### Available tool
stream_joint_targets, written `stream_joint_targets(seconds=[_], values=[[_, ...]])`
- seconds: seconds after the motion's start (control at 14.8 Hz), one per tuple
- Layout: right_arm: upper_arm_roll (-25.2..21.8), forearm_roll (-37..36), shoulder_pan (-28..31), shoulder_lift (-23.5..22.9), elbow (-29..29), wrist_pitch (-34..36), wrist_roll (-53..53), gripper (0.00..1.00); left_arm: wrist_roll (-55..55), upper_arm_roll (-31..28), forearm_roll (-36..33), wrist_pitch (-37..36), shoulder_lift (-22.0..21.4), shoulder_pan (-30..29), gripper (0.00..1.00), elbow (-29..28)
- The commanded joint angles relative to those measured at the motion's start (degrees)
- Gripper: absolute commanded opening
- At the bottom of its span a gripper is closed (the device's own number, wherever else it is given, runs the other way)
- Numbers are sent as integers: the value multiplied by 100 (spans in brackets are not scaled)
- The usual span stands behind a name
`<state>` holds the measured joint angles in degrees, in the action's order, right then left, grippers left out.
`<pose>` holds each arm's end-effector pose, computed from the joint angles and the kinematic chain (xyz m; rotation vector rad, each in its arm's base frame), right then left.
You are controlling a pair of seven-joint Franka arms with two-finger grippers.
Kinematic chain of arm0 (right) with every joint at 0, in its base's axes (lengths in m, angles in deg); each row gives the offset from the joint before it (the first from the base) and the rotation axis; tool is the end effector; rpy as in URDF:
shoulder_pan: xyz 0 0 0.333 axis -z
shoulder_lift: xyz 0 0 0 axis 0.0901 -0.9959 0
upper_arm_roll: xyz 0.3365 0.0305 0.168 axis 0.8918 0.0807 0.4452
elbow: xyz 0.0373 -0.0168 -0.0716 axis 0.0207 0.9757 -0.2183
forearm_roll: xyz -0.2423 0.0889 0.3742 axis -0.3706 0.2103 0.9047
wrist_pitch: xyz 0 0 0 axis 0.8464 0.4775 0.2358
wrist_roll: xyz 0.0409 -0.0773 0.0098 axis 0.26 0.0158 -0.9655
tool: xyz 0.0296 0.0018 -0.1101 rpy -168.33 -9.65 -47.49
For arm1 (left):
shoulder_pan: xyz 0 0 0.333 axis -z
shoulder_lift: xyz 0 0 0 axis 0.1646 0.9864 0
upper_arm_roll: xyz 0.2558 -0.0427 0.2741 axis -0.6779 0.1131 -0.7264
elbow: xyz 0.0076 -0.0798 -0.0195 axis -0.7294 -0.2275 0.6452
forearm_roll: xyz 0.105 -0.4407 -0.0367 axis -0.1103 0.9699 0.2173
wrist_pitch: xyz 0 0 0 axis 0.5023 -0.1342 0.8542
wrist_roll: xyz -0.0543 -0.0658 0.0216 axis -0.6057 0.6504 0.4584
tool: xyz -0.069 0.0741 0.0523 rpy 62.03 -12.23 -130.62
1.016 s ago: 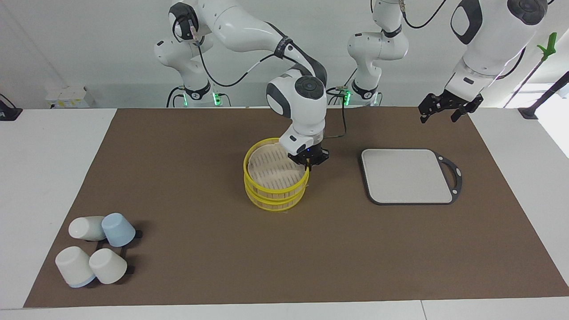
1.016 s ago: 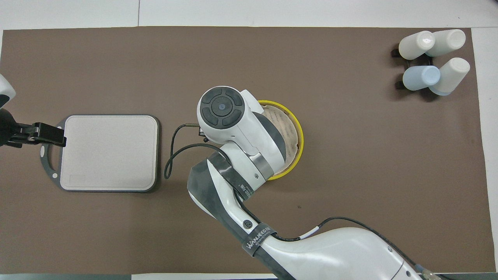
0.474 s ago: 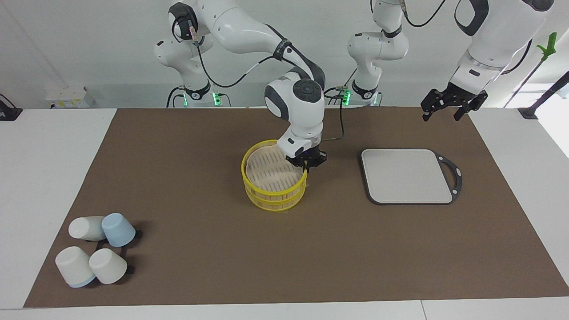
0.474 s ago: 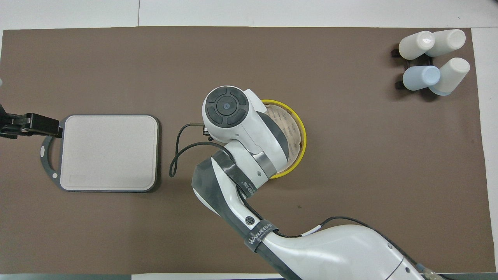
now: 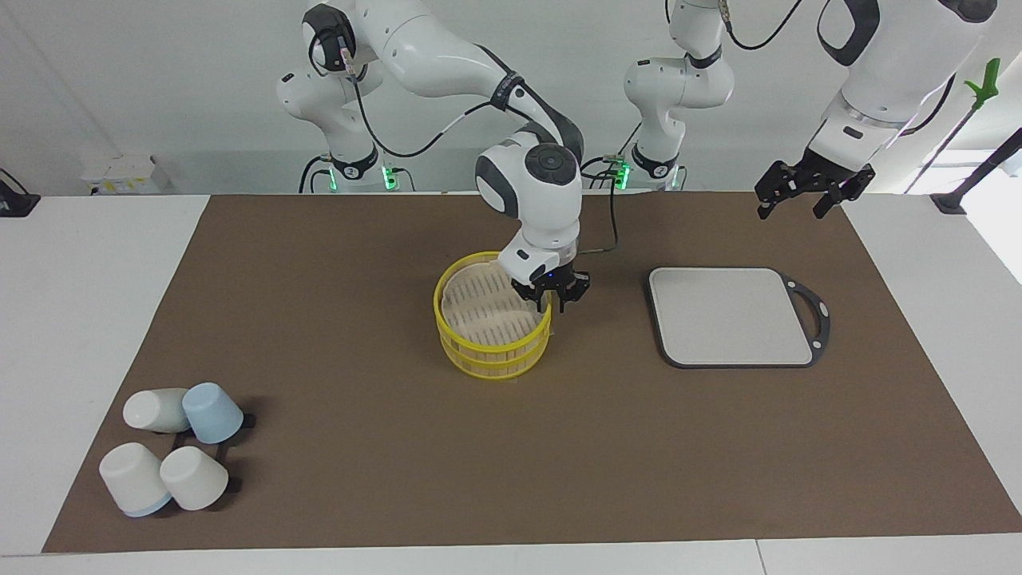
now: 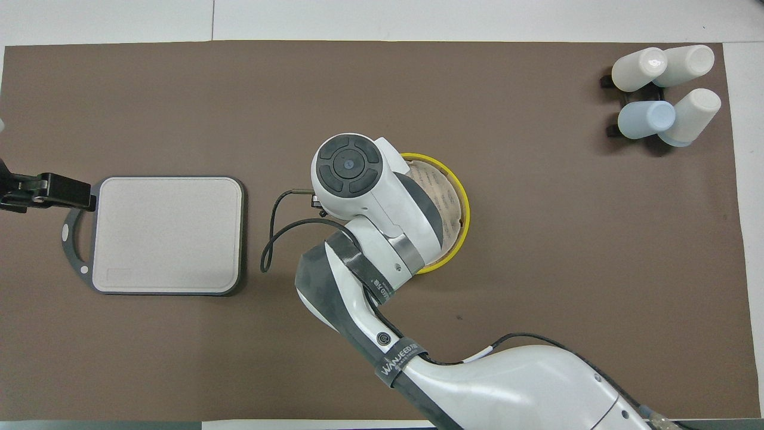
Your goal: Place bun in steamer
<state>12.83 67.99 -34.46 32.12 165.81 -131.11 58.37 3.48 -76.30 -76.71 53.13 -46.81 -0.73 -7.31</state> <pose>0.6285 0.5069 0.4105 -3.0582 0.1719 -0.0328 0.5934 -0.0235 0.6610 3.1183 -0.0963 -0.0587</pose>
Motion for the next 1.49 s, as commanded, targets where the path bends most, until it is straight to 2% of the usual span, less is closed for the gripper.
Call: stream_joint_targets(seconds=[0.0, 0.27, 0.41, 0.68, 0.95, 1.15, 1.42], values=[[-3, -15, 7, 104, 29, 4, 121, 100, -1, 12, 108, -140, 76, -48, 100, 156], [-3, -182, 429, 323, -384, 566, -71, 100, -62, 12, 108, -167, 41, -66, 100, 147], [-12, -252, 709, 699, -306, 628, -684, 100, -80, 12, 108, -158, 41, -75, 100, 130], [5, -235, 1745, 1263, -270, 1602, -2809, 100, -80, 12, 108, -167, 41, -75, 100, 121], [5, -226, 2563, 1711, -183, 2393, -3402, 100, -97, 21, 99, -158, 50, -66, 100, 121], [5, -218, 3231, 2071, 220, 2650, -4542, 100, -88, 30, 99, -149, 41, -75, 100, 121], [5, -174, 3707, 2905, 1335, 2414, -4721, 100, -88, 21, 90, -132, 41, -75, 100, 112]])
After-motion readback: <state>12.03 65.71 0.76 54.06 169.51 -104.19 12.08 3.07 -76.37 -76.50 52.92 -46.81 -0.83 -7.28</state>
